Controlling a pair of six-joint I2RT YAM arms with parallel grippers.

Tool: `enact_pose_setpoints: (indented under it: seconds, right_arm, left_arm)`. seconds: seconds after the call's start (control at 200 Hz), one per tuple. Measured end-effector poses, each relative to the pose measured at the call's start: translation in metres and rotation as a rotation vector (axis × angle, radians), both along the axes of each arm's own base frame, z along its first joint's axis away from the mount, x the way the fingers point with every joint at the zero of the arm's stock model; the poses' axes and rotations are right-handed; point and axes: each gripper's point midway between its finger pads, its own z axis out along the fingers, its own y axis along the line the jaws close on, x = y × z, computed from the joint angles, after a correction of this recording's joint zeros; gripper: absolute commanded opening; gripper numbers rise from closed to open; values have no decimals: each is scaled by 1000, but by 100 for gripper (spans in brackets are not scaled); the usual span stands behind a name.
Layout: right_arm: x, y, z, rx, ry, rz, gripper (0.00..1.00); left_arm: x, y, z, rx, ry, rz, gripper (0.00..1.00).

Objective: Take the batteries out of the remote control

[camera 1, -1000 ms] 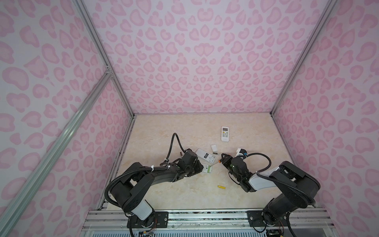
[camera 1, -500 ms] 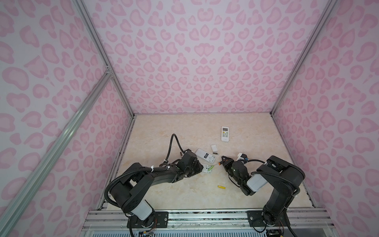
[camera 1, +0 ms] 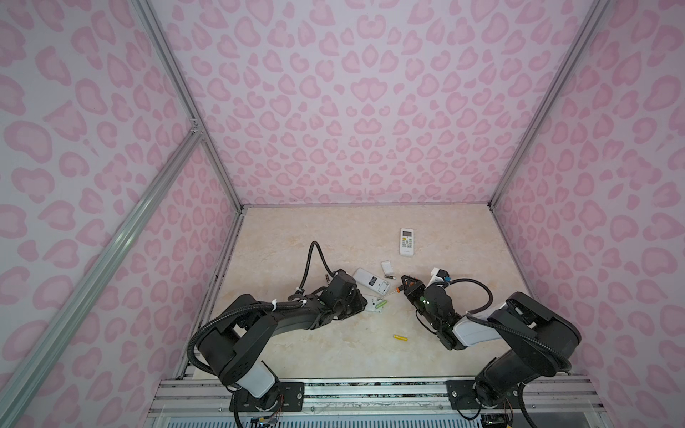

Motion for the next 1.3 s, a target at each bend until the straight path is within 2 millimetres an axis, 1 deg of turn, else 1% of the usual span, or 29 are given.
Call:
enact_pose_setpoints:
  seconds: [0.08,0.18,0.265,0.51,0.635,0.795,0.845,0.975,1.105,1.3]
  right_arm:
    - [-4,0,-2,-39,11,25,0]
    - [-5,3,1,-92,13,57,0]
    - [-4,8,10,-141,2,87,0]
    - [-5,30,39,-287,-49,195,0]
    - [-1,39,47,-361,-64,230,0]
    - [4,57,45,-455,-59,294,0]
    - [5,64,44,-480,-62,317,0]
    - [1,75,37,-550,-55,366,0]
    - [-3,79,34,-615,-58,389,0]
    - [-6,75,33,-682,-59,389,0]
  left_arm:
    - [0,0,0,0,0,0,23]
    - [0,0,0,3,0,-2,23]
    - [-1,1,0,6,3,-3,23]
    - [-6,4,-3,25,19,-12,23]
    - [-7,5,-3,29,24,-13,23]
    - [-11,6,-5,39,40,-22,23]
    - [-17,16,-15,84,71,-13,23]
    - [-16,19,-16,96,69,-3,23]
    - [-16,19,-16,96,67,-2,23]
    - [-16,19,-16,97,67,-2,23]
